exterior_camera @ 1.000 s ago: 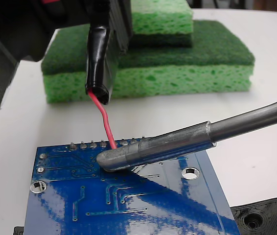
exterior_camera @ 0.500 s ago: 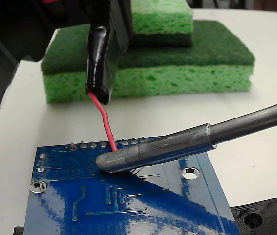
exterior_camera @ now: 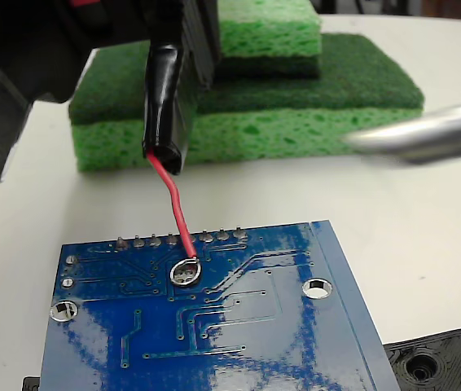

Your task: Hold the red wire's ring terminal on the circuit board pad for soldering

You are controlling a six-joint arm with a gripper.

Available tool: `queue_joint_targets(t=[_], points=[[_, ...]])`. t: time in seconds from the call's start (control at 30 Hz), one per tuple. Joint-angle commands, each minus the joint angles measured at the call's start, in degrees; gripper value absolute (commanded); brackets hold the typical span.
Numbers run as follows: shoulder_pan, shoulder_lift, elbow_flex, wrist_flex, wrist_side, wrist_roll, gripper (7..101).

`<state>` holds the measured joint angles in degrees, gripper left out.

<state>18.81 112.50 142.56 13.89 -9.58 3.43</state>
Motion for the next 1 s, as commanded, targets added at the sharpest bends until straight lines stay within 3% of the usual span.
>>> queue_joint_targets(t=[0.03, 0.3, 0.73, 1.0], points=[[-0.2, 0.5, -0.6, 0.1, -0.8, 0.0, 100.3], [-2.0, 7.4, 1.1, 2.4, 1.1, -0.4, 100.3], [-11.9, 28.7, 7.5, 14.6, 12.7, 3.8, 100.3], [-13.5, 41.3, 16.3, 20.0, 14.1, 4.2, 100.3]])
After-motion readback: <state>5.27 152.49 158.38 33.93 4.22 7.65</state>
